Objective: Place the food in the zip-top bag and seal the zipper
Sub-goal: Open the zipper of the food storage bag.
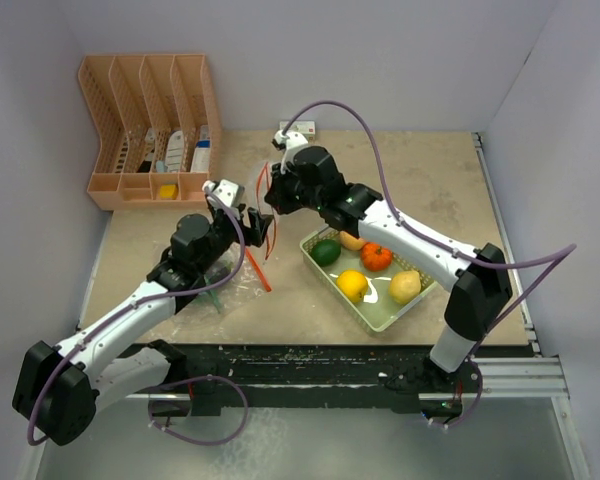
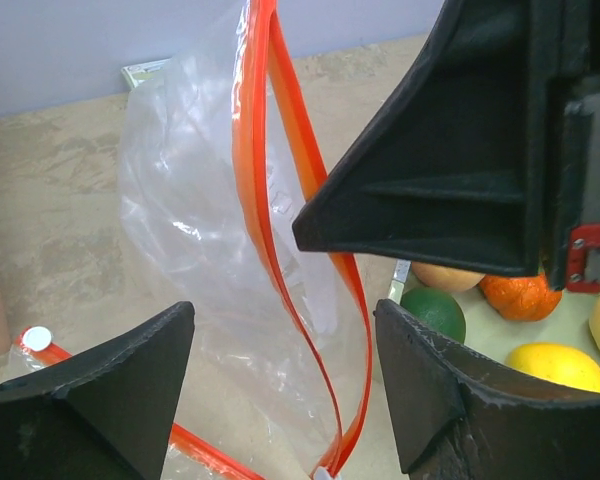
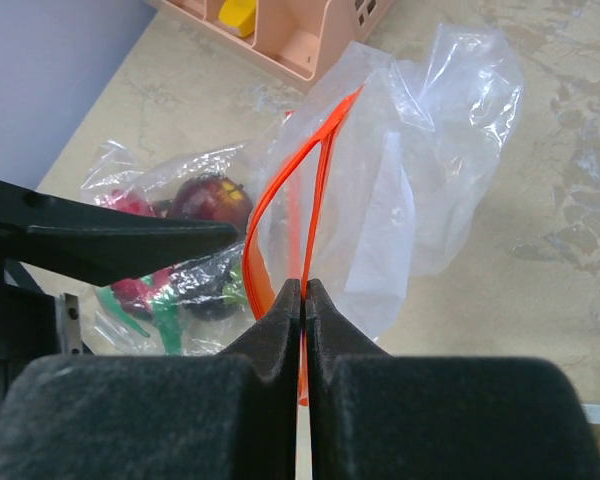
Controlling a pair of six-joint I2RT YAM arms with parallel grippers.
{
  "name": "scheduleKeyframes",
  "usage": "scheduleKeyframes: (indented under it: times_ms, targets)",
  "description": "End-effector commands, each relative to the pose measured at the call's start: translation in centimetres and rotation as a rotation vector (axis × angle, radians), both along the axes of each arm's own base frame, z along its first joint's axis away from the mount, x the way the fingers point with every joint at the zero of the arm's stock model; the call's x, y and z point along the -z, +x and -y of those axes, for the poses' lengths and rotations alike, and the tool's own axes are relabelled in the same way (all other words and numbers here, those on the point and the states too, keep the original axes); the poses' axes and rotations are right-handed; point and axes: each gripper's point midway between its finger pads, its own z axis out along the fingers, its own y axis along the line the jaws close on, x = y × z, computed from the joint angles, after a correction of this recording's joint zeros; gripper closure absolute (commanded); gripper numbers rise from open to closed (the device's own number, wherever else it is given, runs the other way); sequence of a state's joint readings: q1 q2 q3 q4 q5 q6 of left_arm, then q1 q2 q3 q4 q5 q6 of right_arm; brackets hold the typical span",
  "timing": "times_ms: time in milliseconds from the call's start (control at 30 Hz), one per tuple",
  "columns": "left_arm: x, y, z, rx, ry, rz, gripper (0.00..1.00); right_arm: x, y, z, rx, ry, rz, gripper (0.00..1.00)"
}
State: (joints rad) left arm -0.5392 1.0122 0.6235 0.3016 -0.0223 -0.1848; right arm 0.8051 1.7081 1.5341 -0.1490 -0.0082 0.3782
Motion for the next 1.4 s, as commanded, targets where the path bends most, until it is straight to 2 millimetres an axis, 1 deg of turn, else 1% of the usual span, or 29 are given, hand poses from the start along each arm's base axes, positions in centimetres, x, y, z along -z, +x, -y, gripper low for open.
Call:
scheduleKeyframes:
  times_ms: [0,100,267,367,567,733,833,867,900,1033,1067,1133,1167,1200,1267,1367]
  targets:
    - [-1.3,-0.5,0.7,0.036,-0.06,0.049,0.25,-5.5,-0.2,0.4,0.018,0.081,0.08,1.0]
    - [-1.1,-0.5,0.7,0.037,-0.063,0.055,0.27,-6.3,-0.5,0.5,0.014,0.089,0.086,1.0]
    - [-1.1,-0.4,0.7,0.034,-0.05,0.057,0.29,-6.8,-0.7,1.0,0.021,0.089,0.092,1.0]
    - [-1.1,-0.1,0.7,0.025,-0.052,0.062,0.32,-7.2,-1.1,0.9,0.001,0.098,0.091,1.0]
    - [-1.2,1.1,0.9,-0.01,-0.083,0.049,0.34,-7.2,-1.8,0.3,-0.026,0.106,0.082,1.0]
    - [-2.3,1.9,0.6,-0.05,-0.132,0.077,0.35,-6.9,-2.2,0.0,-0.035,0.1,0.076,1.0]
    - [-2.6,2.2,0.4,-0.074,-0.139,0.082,0.39,-6.8,-2.5,0.0,-0.04,0.098,0.072,1.0]
    - [-2.7,2.3,0.3,-0.08,-0.139,0.084,0.43,-6.9,-2.7,0.1,-0.042,0.098,0.073,1.0]
    - [-2.7,2.4,0.3,-0.082,-0.139,0.085,0.5,-6.8,-2.8,0.2,-0.042,0.096,0.072,1.0]
    - [-2.9,2.6,0.4,-0.079,-0.137,0.097,0.98,-6.6,-2.8,0.8,-0.021,0.085,0.076,1.0]
    - [-2.9,2.6,0.3,-0.083,-0.131,0.096,1.0,-6.6,-2.6,1.1,-0.005,0.08,0.081,1.0]
    - [-3.1,2.4,-0.4,-0.11,-0.103,0.081,1.0,-5.1,-2.7,2.3,0.037,0.018,0.047,1.0]
    - [-2.9,2.2,-1.1,-0.135,-0.073,0.058,1.0,-4.4,-2.6,3.0,0.059,-0.012,0.04,1.0]
    - [-3.0,1.9,-2.0,-0.17,-0.044,0.043,1.0,-3.6,-2.0,4.2,0.114,-0.059,0.043,1.0]
    - [-4.3,1.3,-4.7,-0.273,0.005,0.046,1.0,-2.1,-0.9,7.1,0.23,-0.154,0.038,1.0]
    - [-6.1,-0.2,-8.9,-0.423,0.092,0.061,1.0,0.2,0.0,11.4,0.374,-0.266,0.012,1.0]
